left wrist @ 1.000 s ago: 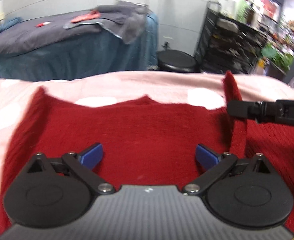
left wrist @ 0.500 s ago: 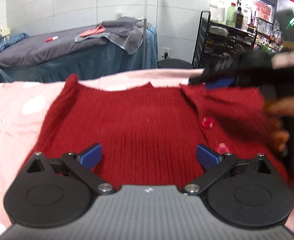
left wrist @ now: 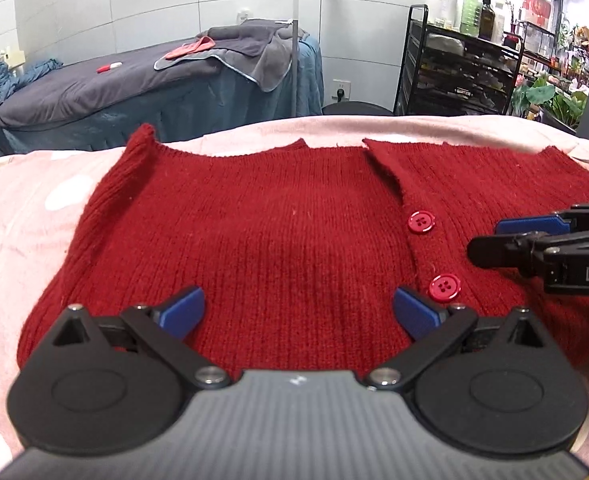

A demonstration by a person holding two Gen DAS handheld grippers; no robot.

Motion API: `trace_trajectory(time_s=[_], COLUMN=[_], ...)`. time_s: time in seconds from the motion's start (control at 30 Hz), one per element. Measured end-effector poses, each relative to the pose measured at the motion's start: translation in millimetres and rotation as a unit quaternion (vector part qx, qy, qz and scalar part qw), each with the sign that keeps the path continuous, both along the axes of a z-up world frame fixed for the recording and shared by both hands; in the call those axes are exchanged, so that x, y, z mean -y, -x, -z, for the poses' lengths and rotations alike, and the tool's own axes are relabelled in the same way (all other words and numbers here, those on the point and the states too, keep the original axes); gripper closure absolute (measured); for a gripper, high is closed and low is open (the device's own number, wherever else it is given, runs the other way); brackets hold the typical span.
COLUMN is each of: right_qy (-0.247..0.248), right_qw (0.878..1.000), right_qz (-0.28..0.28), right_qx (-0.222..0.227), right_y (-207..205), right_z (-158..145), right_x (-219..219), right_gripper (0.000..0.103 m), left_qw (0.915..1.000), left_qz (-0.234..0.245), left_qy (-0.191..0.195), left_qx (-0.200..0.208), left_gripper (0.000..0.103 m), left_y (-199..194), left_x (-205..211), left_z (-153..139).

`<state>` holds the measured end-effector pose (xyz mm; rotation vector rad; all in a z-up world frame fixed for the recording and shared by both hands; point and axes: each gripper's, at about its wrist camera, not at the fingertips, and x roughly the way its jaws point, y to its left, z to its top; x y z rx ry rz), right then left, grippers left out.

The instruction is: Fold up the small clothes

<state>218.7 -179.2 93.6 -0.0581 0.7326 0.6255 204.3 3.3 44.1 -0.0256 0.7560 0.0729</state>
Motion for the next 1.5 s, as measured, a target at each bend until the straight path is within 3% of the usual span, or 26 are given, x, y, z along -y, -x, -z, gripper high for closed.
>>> trace_trajectory(time_s=[0.1, 0.2, 0.33, 0.43, 0.5, 0.6, 0.7, 0.8, 0.83, 0.93, 1.0, 1.07, 1.1, 1.17, 1.2, 1.23, 1.33, 1.5], right_qy=[-0.010, -0.002, 0.018, 0.018, 0.016, 0.013, 0.008, 0.003, 0.003, 0.009, 0.015, 0.026, 0.028, 0.016, 0.015, 0.017, 0.027, 0.085], right_qw=[1.000, 0.999, 0.994, 0.991, 0.990, 0.990, 0.990, 0.989, 0.989, 0.987, 0.988, 0.986, 0.986, 0.988, 0.988, 0.988, 0.989, 0.983], right_qz=[0.002, 0.019, 0.054, 0.073, 0.085, 0.094, 0.100, 0.110, 0.110, 0.107, 0.101, 0.108, 0.112, 0.110, 0.111, 0.109, 0.111, 0.133], right_qx=[0.006, 0.046, 0.090, 0.108, 0.112, 0.108, 0.098, 0.099, 0.100, 0.116, 0.120, 0.122, 0.120, 0.110, 0.108, 0.104, 0.089, 0.096], right_y=[5, 16, 31, 47, 61, 80, 93, 101, 102, 106, 105, 100, 98, 92, 91, 89, 82, 59], right_z=[-12, -32, -55, -64, -65, -62, -59, -61, -63, -69, -71, -70, -69, -67, -66, -64, -59, -52], right_x=[1, 10, 34, 58, 73, 92, 102, 109, 110, 109, 106, 102, 102, 100, 99, 95, 86, 62], right_gripper=[0.012, 0.000, 0.000, 0.000, 0.000, 0.000, 0.000, 0.000, 0.000, 0.000, 0.000, 0.000, 0.000, 0.000, 0.000, 0.000, 0.000, 0.000], left_qw=[1.0000, 1.0000, 0.9989, 0.9941, 0.9864, 0.9628, 0.9186, 0.8726, 0.8647, 0.8684, 0.8596, 0.8431, 0.8308, 0.8039, 0.7957, 0.7969, 0.8204, 0.8943], left_qz=[-0.001, 0.001, 0.015, 0.078, 0.129, 0.207, 0.263, 0.315, 0.322, 0.321, 0.342, 0.368, 0.380, 0.407, 0.412, 0.414, 0.409, 0.374], left_qy=[-0.002, -0.009, -0.032, -0.043, -0.069, -0.144, -0.268, -0.342, -0.348, -0.339, -0.339, -0.345, -0.357, -0.379, -0.388, -0.384, -0.337, -0.166], left_qx=[-0.004, -0.002, 0.031, 0.062, 0.074, 0.098, 0.123, 0.150, 0.166, 0.167, 0.170, 0.187, 0.195, 0.210, 0.216, 0.214, 0.215, 0.181], left_gripper=[0.000, 0.000, 0.000, 0.000, 0.000, 0.000, 0.000, 0.000, 0.000, 0.000, 0.001, 0.014, 0.018, 0.041, 0.044, 0.054, 0.065, 0.068], left_y=[0, 4, 23, 51, 69, 96, 110, 108, 106, 82, 68, 63, 63, 68, 70, 70, 69, 56], left_x=[1, 3, 25, 58, 87, 135, 186, 221, 227, 237, 243, 244, 248, 255, 257, 258, 248, 224], left_z=[-4, -9, -23, -31, -29, -16, 10, 36, 40, 38, 39, 40, 43, 50, 53, 55, 50, 22])
